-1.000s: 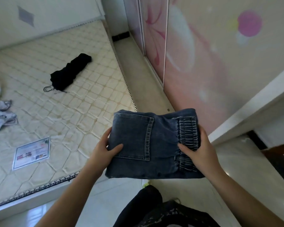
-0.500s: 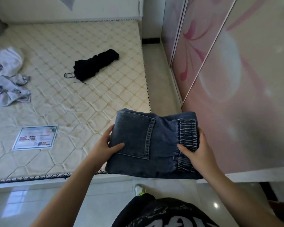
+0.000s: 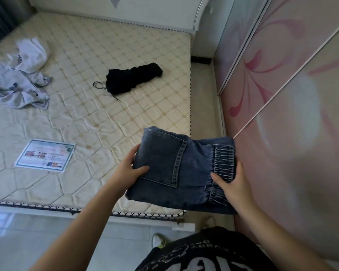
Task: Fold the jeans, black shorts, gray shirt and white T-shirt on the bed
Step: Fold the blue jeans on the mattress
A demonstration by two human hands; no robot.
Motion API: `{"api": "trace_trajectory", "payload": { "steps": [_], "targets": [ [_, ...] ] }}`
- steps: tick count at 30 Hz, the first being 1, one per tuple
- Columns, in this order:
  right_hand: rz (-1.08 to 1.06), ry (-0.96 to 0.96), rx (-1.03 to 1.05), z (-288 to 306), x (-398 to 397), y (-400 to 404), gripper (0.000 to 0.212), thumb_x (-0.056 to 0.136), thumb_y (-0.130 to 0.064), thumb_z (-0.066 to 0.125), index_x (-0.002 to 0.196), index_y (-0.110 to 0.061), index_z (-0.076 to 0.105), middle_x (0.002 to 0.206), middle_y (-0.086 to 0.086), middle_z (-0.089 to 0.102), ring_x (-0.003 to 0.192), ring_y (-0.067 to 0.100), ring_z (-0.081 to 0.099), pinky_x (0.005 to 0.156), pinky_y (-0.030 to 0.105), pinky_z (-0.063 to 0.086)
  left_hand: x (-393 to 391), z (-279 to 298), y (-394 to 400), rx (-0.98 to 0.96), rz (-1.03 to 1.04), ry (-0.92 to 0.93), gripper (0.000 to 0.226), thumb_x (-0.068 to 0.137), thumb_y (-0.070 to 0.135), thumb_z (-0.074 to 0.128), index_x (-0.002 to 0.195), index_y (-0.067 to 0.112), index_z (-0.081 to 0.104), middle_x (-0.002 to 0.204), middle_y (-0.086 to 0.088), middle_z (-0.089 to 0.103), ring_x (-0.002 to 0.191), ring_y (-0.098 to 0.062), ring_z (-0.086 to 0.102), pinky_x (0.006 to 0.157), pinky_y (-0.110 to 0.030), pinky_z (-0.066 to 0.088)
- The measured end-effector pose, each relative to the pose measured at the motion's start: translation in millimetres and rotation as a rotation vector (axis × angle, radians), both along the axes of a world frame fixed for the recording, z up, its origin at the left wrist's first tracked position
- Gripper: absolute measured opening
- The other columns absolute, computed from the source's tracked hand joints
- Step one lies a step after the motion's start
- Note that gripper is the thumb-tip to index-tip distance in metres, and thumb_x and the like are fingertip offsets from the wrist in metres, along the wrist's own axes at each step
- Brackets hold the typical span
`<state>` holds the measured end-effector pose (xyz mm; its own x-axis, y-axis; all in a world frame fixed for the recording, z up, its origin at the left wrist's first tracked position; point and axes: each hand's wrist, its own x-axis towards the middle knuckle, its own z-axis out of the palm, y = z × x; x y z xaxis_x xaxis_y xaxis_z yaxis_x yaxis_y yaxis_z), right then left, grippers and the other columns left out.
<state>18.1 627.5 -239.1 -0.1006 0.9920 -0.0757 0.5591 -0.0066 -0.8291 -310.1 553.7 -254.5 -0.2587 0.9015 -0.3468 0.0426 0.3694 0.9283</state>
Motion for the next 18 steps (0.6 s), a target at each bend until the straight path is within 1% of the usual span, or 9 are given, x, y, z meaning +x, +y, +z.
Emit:
{"api": "trace_trajectory", "payload": {
  "steps": [2,3,5,7,9,11,13,15,18],
  "targets": [
    [0.007,-0.004,-0.001,-1.0,-6.5,11.3,0.085,0.070,-0.045,0.082,0.141,-0.034,0.036,0.115,-0.027,0.059,0.095,-0.023,0.054,0.075,0.004,0.040,-4.9,1.0,5.6,0.000,0.011,0.003,0.070,0.083,0.013,0.072,0.126,0.061,0.043,0.117,0.018,0.064,0.096,0.006,0.064,0.070,-0.012,0.051],
    [0.009,-0.003,-0.004,-1.3,-9.5,18.0,0.084,0.070,-0.045,0.082,0.140,-0.035,0.036,0.115,-0.028,0.059,0.095,-0.023,0.054,0.074,0.003,0.040,-7.5,0.9,8.7,-0.001,0.018,0.001,0.070,0.083,0.013,0.072,0.128,0.059,0.043,0.117,0.018,0.063,0.094,0.007,0.064,0.068,-0.010,0.051],
    [0.018,0.013,-0.010,-2.1,-13.9,32.5,0.084,0.070,-0.044,0.083,0.140,-0.036,0.037,0.118,-0.025,0.059,0.096,-0.022,0.054,0.077,0.007,0.041,-11.7,-0.3,16.6,0.005,0.036,-0.011,0.071,0.084,0.011,0.071,0.133,0.053,0.042,0.118,0.017,0.063,0.094,0.006,0.064,0.066,-0.010,0.052],
    [0.038,0.035,-0.014,-3.8,-18.2,48.9,0.083,0.071,-0.043,0.083,0.139,-0.038,0.037,0.121,-0.023,0.058,0.102,-0.017,0.054,0.081,0.013,0.042,-15.5,-1.7,28.7,0.012,0.044,-0.015,0.072,0.084,0.009,0.071,0.136,0.049,0.042,0.119,0.016,0.063,0.095,0.005,0.064,0.069,-0.011,0.053],
    [0.055,0.052,-0.020,-7.7,-21.3,68.7,0.077,0.071,-0.042,0.083,0.134,-0.041,0.039,0.122,-0.022,0.059,0.106,-0.011,0.056,0.084,0.017,0.043,-19.3,-1.5,46.4,0.005,0.051,-0.017,0.072,0.084,0.010,0.072,0.133,0.053,0.042,0.119,0.016,0.063,0.097,0.004,0.065,0.073,-0.015,0.052],
    [0.063,0.065,-0.027,-11.0,-23.0,94.3,0.074,0.071,-0.040,0.083,0.131,-0.044,0.040,0.122,-0.020,0.059,0.108,-0.007,0.057,0.087,0.022,0.045,-23.5,-1.0,68.9,-0.002,0.050,-0.032,0.071,0.082,0.012,0.073,0.132,0.054,0.043,0.121,0.013,0.065,0.100,-0.002,0.066,0.079,-0.023,0.054],
    [0.072,0.093,-0.039,-12.8,-24.5,126.0,0.075,0.073,-0.036,0.084,0.135,-0.039,0.041,0.123,-0.017,0.060,0.110,-0.002,0.058,0.091,0.026,0.045,-26.7,0.2,95.7,-0.017,0.042,-0.039,0.073,0.077,0.018,0.075,0.134,0.052,0.043,0.122,0.010,0.065,0.104,-0.009,0.067,0.086,-0.034,0.055],
    [0.078,0.117,-0.041,-17.5,-27.4,162.9,0.071,0.074,-0.031,0.084,0.133,-0.038,0.044,0.120,-0.018,0.061,0.108,0.000,0.060,0.091,0.028,0.046,-30.4,1.0,130.7,-0.039,0.036,-0.026,0.075,0.073,0.025,0.075,0.134,0.054,0.042,0.123,0.010,0.065,0.106,-0.013,0.066,0.090,-0.040,0.055],
    [0.073,0.130,-0.065,-33.3,-35.8,220.9,0.066,0.076,-0.033,0.082,0.130,-0.037,0.044,0.115,-0.020,0.061,0.103,-0.002,0.060,0.085,0.026,0.048,-38.3,-3.9,194.2,-0.065,0.041,0.010,0.078,0.071,0.027,0.076,0.135,0.054,0.042,0.126,0.010,0.063,0.108,-0.014,0.065,0.093,-0.042,0.054]
  ]
}}
